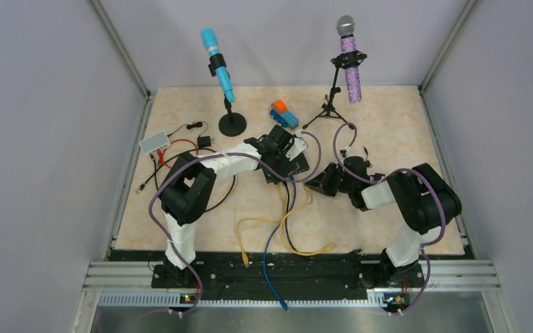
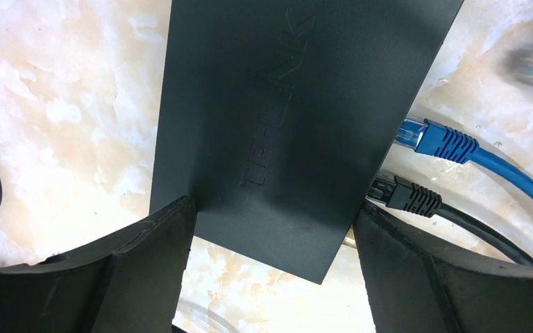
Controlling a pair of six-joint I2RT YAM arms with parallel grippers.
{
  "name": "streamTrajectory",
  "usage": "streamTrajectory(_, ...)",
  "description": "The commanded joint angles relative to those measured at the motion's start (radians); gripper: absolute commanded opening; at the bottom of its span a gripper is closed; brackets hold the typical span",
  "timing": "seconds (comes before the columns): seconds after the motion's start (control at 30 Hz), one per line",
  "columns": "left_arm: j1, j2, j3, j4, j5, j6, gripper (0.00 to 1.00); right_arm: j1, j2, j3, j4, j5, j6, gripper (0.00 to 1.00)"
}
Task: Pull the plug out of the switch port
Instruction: Pull the connector from the switch port, then place the connector at the center of the board.
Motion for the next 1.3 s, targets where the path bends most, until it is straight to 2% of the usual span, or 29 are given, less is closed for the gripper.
streamTrajectory(0.0,0.016,-0.051,-0.044,0.033,0.015,-0.043,0.88,-0.01,-0.179,-0.059,-0.097,0.048,-0.079,0.0)
streamTrajectory(0.2,0.028,-0.165,-0.124,0.171,0.011,-0.152,0.94,-0.021,-0.466,-0.107,-0.242,0.118,-0.115,0.0)
streamTrajectory(0.3,0.032,-0.233,-0.165,0.239,0.027,-0.2,0.99,-0.035,-0.662,-0.11,-0.384,0.204,-0.14,0.0)
streamTrajectory(0.5,0.034,-0.337,-0.213,0.306,0.032,-0.249,0.99,-0.058,-1.06,-0.022,-0.753,0.517,-0.212,0.0)
streamTrajectory(0.63,0.039,-0.41,-0.254,0.356,0.026,-0.283,0.99,-0.068,-1.218,0.105,-0.96,0.726,-0.292,0.0)
streamTrajectory(0.8,0.045,-0.453,-0.269,0.362,0.047,-0.3,0.99,-0.069,-1.252,0.278,-1.116,0.94,-0.415,0.0)
streamTrajectory(1.0,0.046,-0.476,-0.269,0.345,0.048,-0.306,0.99,-0.069,-1.153,0.482,-1.272,1.152,-0.527,0.0)
streamTrajectory(1.2,0.046,-0.49,-0.281,0.334,0.064,-0.308,0.99,-0.074,-1.009,0.639,-1.361,1.141,-0.681,0.0)
streamTrajectory(1.27,0.046,-0.491,-0.282,0.335,0.068,-0.306,0.99,-0.091,-0.953,0.65,-1.369,1.048,-0.728,0.0)
